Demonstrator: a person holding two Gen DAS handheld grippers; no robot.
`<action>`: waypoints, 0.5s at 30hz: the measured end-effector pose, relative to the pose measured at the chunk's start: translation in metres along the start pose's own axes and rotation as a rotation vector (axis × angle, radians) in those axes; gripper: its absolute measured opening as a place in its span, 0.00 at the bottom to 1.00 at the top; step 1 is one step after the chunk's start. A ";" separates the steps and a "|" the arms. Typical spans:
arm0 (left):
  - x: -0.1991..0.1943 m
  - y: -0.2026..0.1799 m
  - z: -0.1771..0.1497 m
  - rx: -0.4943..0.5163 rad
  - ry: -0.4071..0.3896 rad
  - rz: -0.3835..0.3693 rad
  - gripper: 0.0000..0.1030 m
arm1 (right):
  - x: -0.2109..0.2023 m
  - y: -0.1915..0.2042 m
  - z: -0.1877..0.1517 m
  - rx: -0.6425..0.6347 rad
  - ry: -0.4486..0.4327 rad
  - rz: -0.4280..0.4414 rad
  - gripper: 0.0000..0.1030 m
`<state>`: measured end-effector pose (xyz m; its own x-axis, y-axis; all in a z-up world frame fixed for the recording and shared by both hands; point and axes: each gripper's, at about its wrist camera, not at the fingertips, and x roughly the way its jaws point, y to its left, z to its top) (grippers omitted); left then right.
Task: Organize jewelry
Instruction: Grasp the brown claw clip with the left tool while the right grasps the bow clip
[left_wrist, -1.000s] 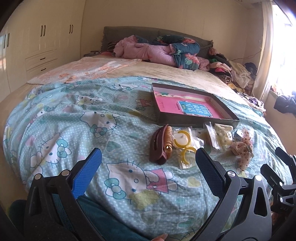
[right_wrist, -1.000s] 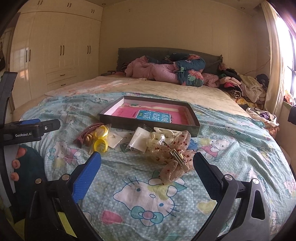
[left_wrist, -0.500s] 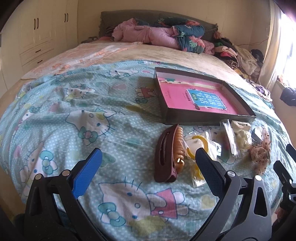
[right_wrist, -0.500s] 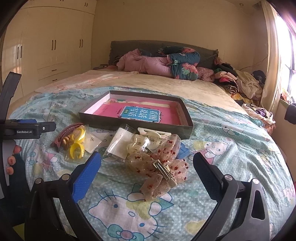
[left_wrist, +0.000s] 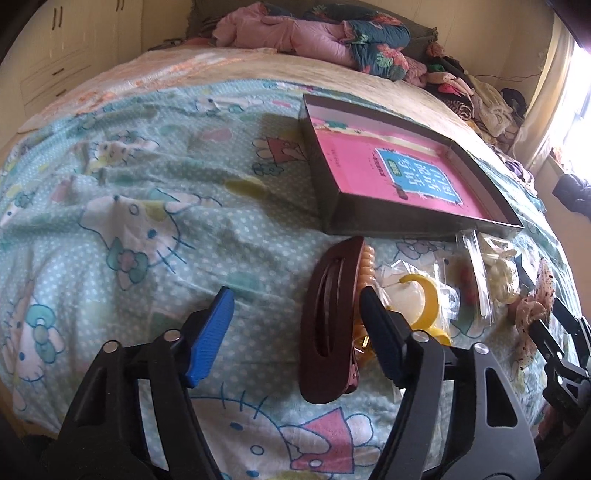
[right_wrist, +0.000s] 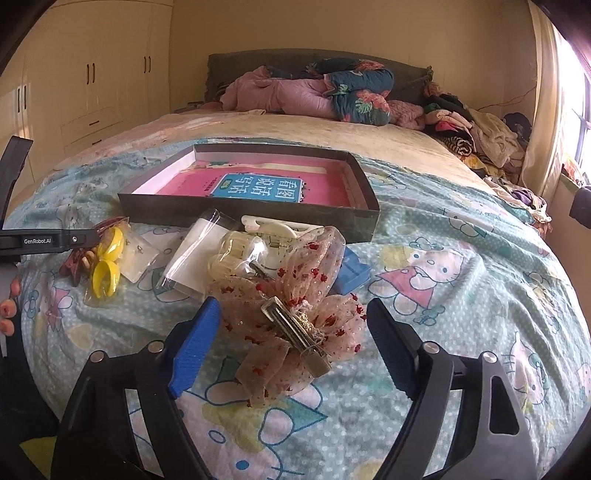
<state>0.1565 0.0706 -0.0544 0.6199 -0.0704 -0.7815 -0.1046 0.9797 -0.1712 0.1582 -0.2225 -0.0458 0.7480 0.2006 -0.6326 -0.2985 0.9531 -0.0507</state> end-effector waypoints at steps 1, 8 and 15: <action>0.001 0.000 0.000 0.001 0.001 -0.011 0.55 | 0.001 0.000 -0.001 -0.004 0.000 0.001 0.67; 0.000 -0.010 -0.004 0.031 -0.001 -0.093 0.19 | 0.001 -0.001 -0.003 -0.015 -0.006 0.012 0.35; -0.012 -0.017 -0.008 0.077 -0.022 -0.085 0.19 | -0.011 -0.009 -0.005 -0.001 -0.015 0.028 0.27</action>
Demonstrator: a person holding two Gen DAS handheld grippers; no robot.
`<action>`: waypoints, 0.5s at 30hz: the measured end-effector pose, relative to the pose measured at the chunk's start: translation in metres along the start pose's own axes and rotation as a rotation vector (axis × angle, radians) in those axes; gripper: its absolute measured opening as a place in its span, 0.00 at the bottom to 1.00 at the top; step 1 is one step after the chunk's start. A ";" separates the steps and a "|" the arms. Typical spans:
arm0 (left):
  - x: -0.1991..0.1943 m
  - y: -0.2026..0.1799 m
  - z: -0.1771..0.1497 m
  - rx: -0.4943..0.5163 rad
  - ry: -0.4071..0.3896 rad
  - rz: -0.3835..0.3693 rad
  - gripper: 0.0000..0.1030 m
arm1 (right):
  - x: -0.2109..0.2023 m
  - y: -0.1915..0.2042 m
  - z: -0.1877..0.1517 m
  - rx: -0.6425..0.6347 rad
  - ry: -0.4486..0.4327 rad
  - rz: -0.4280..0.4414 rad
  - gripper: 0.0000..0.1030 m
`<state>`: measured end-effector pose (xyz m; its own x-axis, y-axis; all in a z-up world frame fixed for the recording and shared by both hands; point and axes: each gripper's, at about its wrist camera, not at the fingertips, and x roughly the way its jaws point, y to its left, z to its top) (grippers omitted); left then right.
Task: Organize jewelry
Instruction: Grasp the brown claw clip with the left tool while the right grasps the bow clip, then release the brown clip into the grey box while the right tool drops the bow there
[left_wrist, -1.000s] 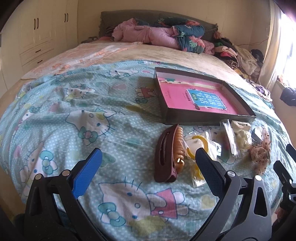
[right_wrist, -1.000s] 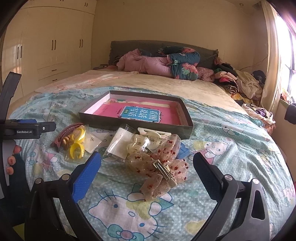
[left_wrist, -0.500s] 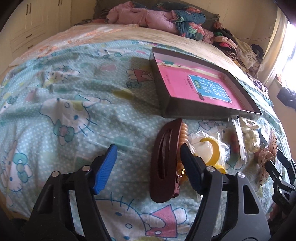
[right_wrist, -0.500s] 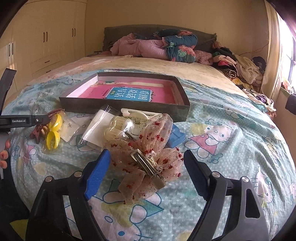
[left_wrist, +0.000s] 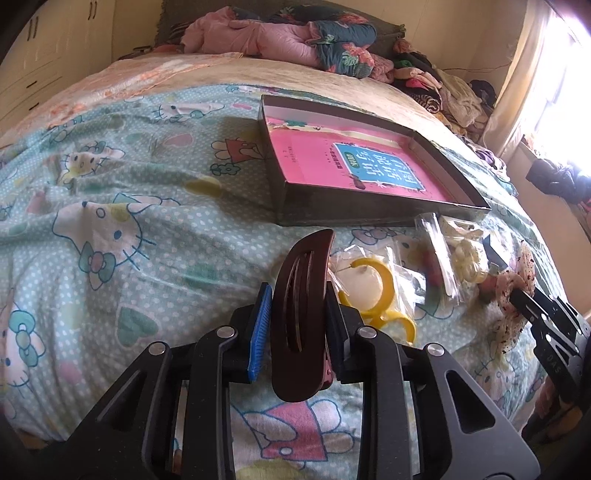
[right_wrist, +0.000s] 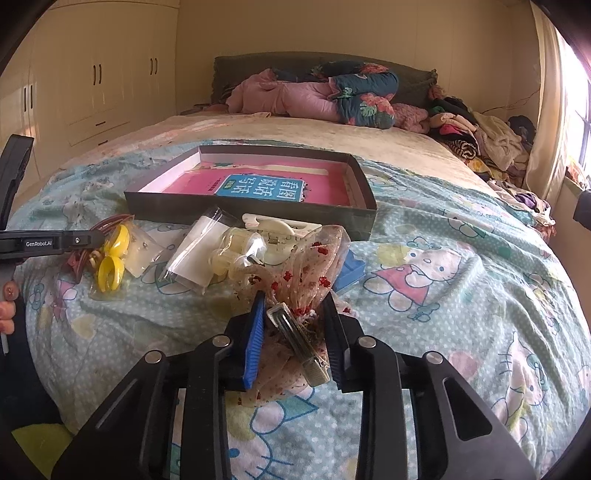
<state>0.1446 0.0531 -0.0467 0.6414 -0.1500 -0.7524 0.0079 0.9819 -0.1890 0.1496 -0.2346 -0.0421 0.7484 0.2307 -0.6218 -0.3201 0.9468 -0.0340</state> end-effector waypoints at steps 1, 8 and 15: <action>-0.005 -0.002 -0.001 0.002 -0.008 -0.005 0.19 | -0.001 -0.001 0.000 0.006 0.000 0.003 0.26; -0.023 -0.014 0.008 0.047 -0.061 -0.006 0.19 | -0.024 -0.017 0.007 0.060 -0.024 0.019 0.26; -0.025 -0.027 0.027 0.070 -0.087 -0.019 0.19 | -0.033 -0.030 0.029 0.080 -0.056 0.013 0.26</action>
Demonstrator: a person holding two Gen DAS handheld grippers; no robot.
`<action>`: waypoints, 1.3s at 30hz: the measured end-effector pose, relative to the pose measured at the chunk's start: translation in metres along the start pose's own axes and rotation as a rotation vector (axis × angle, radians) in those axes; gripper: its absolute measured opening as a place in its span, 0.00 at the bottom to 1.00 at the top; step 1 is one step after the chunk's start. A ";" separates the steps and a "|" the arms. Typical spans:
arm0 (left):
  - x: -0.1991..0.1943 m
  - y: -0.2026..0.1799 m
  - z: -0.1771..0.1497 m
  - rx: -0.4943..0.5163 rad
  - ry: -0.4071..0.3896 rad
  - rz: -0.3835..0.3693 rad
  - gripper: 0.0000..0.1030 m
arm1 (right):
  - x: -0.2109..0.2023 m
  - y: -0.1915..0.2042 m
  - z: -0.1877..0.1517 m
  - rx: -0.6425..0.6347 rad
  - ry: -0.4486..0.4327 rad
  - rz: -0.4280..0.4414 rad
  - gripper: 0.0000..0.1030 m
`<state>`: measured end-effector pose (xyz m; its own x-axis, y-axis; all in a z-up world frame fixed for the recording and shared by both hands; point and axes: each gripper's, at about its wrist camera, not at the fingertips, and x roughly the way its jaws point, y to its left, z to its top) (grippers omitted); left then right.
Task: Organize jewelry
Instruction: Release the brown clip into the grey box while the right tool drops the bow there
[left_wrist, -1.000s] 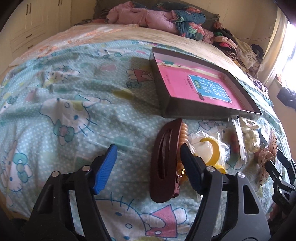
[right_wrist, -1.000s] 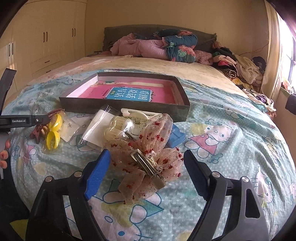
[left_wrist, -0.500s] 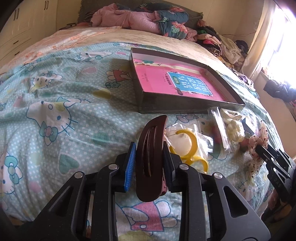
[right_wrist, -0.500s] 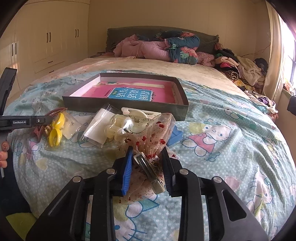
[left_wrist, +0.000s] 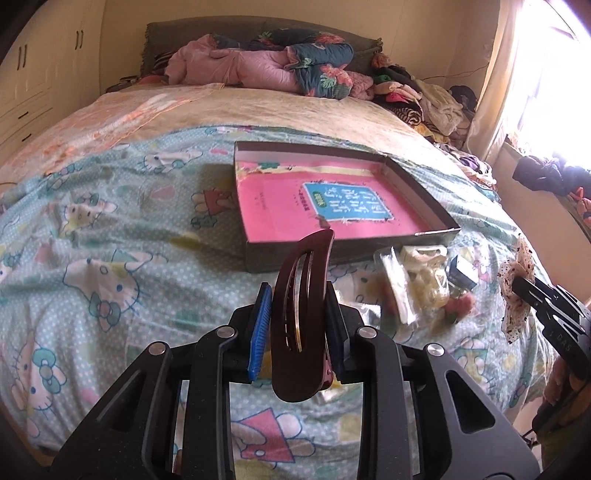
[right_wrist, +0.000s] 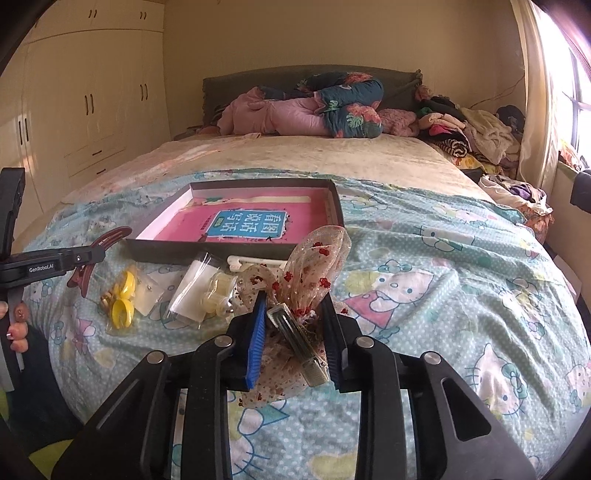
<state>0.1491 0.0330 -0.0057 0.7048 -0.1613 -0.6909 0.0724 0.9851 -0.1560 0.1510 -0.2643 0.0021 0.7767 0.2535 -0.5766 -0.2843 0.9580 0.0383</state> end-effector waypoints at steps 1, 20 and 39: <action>0.001 -0.002 0.004 0.001 -0.005 -0.001 0.19 | 0.000 -0.001 0.004 -0.002 -0.006 -0.002 0.26; 0.033 -0.010 0.055 0.000 -0.049 0.006 0.19 | 0.055 -0.004 0.062 -0.031 0.013 0.017 0.26; 0.087 -0.003 0.076 0.001 -0.010 0.056 0.19 | 0.134 0.001 0.105 -0.072 0.079 0.047 0.26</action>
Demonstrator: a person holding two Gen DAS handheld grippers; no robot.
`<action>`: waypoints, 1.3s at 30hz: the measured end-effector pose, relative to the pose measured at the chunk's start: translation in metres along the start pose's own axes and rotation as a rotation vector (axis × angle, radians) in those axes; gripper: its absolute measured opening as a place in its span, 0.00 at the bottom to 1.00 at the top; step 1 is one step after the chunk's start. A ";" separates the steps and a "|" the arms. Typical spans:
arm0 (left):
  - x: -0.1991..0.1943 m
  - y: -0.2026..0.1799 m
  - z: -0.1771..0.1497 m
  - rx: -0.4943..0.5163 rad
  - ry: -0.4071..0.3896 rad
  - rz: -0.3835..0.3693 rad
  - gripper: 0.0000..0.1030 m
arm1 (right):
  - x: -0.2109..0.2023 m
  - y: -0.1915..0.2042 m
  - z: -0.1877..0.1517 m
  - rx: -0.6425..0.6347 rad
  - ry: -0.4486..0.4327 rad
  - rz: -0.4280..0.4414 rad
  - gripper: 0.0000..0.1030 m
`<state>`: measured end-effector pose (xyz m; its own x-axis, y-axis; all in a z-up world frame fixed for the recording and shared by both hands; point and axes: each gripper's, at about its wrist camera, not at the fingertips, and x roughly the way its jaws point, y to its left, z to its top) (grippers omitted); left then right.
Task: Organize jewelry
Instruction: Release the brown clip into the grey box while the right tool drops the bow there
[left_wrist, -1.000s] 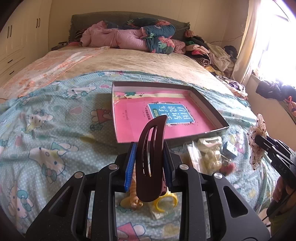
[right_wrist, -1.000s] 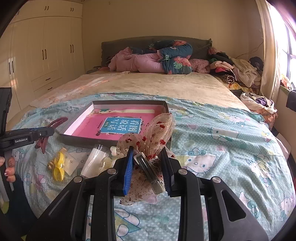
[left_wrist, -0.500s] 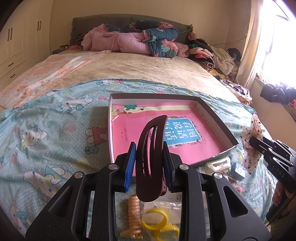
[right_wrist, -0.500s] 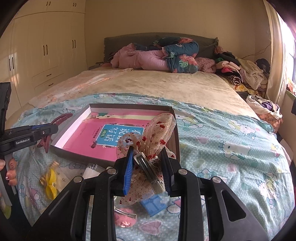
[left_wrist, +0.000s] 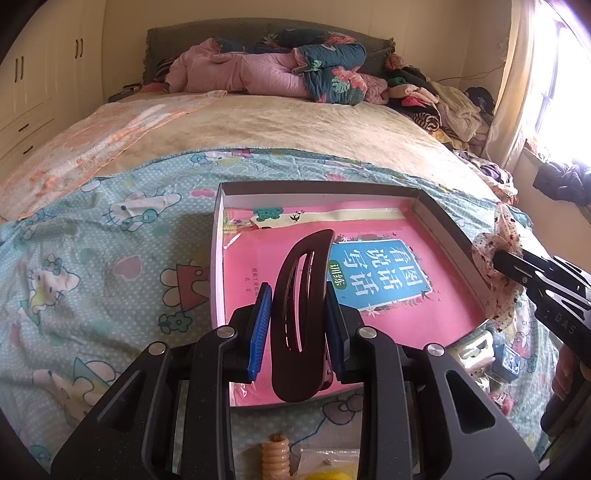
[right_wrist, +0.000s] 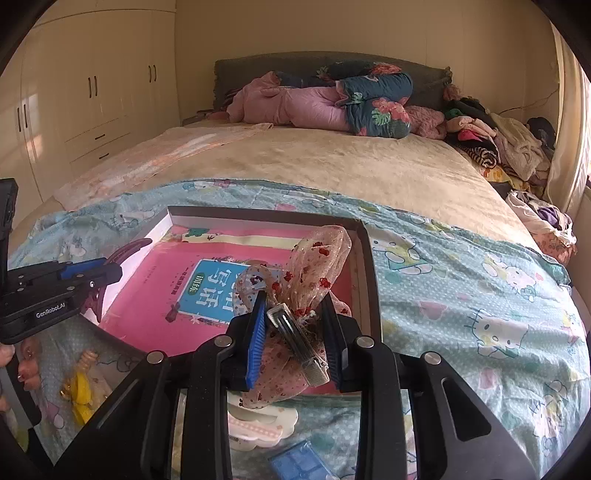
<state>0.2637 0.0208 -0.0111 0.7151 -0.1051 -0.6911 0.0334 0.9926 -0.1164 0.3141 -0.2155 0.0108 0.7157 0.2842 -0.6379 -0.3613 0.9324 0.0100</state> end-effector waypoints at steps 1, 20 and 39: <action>0.002 0.000 0.000 0.000 0.003 0.001 0.19 | 0.005 -0.001 0.001 0.001 0.009 0.000 0.26; 0.028 -0.001 -0.007 0.017 0.048 0.011 0.20 | 0.056 -0.020 -0.016 0.059 0.124 -0.013 0.38; 0.006 -0.003 -0.012 0.019 -0.014 0.029 0.56 | 0.009 -0.017 -0.029 0.065 -0.004 -0.037 0.78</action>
<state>0.2592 0.0166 -0.0233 0.7254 -0.0758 -0.6842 0.0255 0.9962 -0.0832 0.3092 -0.2359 -0.0172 0.7301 0.2498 -0.6361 -0.2952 0.9548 0.0362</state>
